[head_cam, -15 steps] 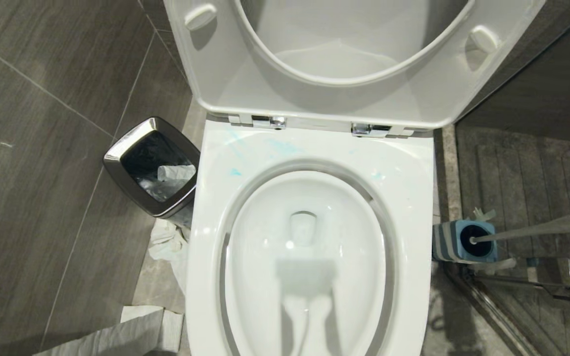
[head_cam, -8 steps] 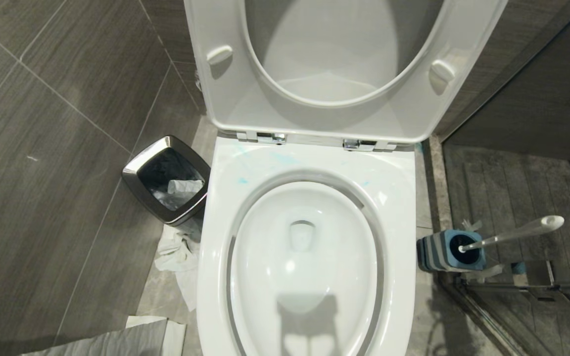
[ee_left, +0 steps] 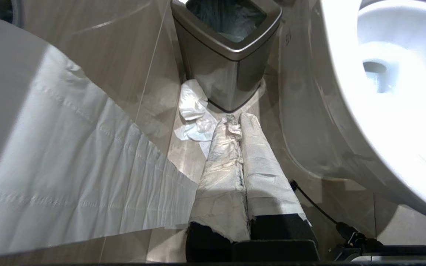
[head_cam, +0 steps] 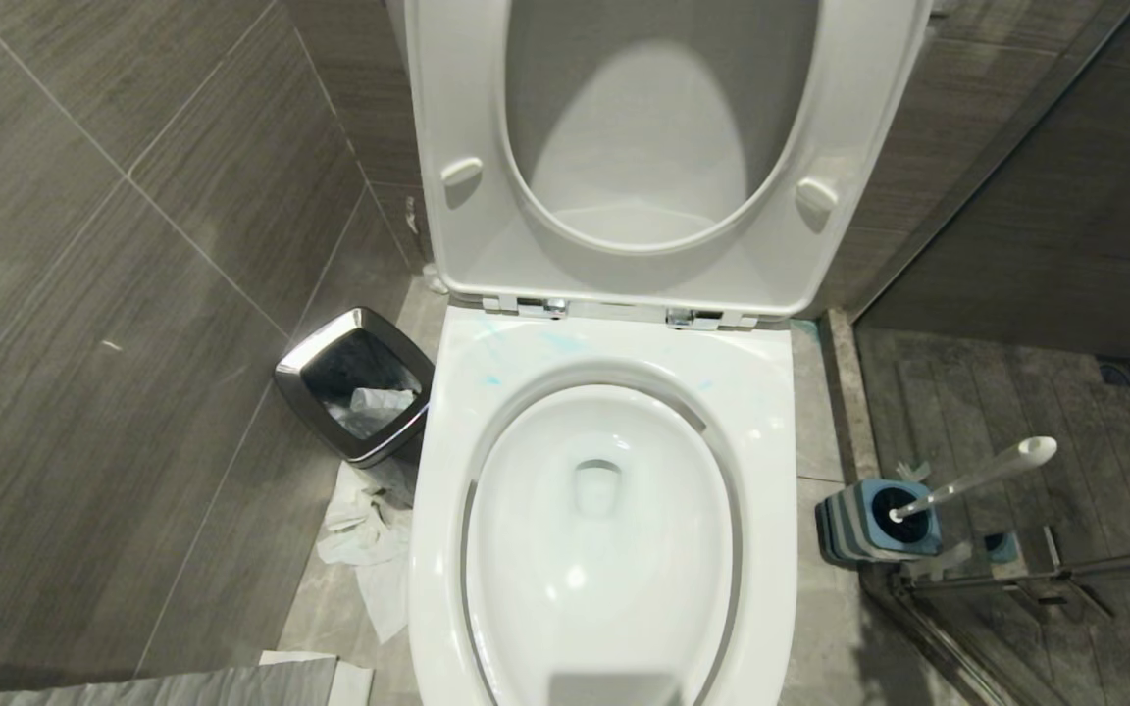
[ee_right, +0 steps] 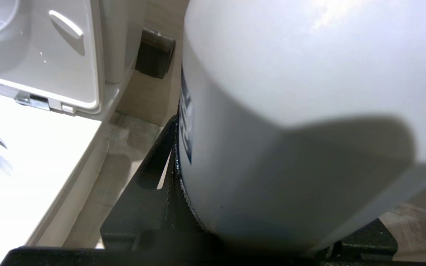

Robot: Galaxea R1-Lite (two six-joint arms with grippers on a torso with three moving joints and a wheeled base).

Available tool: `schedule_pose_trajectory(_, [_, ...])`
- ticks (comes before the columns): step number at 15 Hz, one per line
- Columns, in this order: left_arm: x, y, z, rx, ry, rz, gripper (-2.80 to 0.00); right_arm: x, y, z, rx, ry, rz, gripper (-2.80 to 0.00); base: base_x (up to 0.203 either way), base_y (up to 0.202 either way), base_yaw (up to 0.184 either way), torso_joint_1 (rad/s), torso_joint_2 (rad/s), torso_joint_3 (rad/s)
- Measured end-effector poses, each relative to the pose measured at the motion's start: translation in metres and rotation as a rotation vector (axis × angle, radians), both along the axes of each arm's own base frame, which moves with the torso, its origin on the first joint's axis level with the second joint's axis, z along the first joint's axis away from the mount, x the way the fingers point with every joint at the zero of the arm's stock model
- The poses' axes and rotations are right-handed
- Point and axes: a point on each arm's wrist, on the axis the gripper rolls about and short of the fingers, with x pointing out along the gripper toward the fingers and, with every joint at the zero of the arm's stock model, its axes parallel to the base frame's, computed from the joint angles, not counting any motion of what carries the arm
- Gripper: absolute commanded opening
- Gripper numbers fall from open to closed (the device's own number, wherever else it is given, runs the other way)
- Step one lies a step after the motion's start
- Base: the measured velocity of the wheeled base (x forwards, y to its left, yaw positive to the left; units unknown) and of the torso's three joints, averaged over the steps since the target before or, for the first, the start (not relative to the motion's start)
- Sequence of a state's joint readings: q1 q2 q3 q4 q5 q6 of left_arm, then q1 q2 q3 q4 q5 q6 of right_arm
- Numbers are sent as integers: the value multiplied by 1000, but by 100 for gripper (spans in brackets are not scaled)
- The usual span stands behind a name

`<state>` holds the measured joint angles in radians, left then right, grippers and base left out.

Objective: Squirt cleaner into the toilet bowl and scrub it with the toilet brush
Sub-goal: Pour in the cleaning agent

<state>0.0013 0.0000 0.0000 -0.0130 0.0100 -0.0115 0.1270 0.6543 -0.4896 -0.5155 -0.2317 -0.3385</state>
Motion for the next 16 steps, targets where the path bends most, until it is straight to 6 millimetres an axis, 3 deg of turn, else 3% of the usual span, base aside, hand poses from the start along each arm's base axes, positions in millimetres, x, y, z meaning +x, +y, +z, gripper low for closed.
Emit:
schedule_pose_trajectory(11, [0, 0, 0, 0, 0, 0, -280, 12, 2, -4, -14, 47, 0, -280, 0, 0, 0, 1, 1, 203])
schedule_pose_trajectory(16, [0, 0, 0, 0, 0, 0, -280, 27, 4, -4, -17, 93, 13, -280, 0, 0, 0, 1, 1, 46])
